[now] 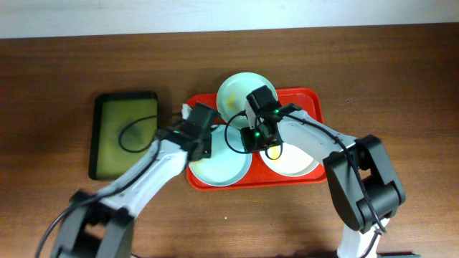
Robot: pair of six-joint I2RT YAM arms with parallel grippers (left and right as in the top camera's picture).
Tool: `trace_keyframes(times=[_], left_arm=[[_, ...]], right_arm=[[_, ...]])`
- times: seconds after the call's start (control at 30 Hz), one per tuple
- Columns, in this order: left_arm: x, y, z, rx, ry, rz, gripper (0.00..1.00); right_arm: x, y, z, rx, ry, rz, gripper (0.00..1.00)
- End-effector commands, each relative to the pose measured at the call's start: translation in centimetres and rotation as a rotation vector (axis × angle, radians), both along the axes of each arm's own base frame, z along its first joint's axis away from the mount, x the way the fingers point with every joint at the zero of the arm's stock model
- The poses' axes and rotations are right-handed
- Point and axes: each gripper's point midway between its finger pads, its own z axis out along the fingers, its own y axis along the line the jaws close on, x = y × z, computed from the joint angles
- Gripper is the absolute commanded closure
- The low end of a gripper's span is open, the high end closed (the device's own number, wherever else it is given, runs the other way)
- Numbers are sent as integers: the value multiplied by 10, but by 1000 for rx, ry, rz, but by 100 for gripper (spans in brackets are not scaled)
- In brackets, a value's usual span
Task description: Clean dirty plates on tray and stack at the side
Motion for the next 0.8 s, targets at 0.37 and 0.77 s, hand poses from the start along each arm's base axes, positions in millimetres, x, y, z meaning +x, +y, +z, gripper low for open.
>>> trace_keyframes(times=[0.37,0.77], left_arm=[[-6,83,67,-269,-24,243,100],[-18,147,60,-241,18,408,100]], right_arm=[[30,-17,153,-328,-446,-23,96],[18,2,263,-1008,-961,185,96]])
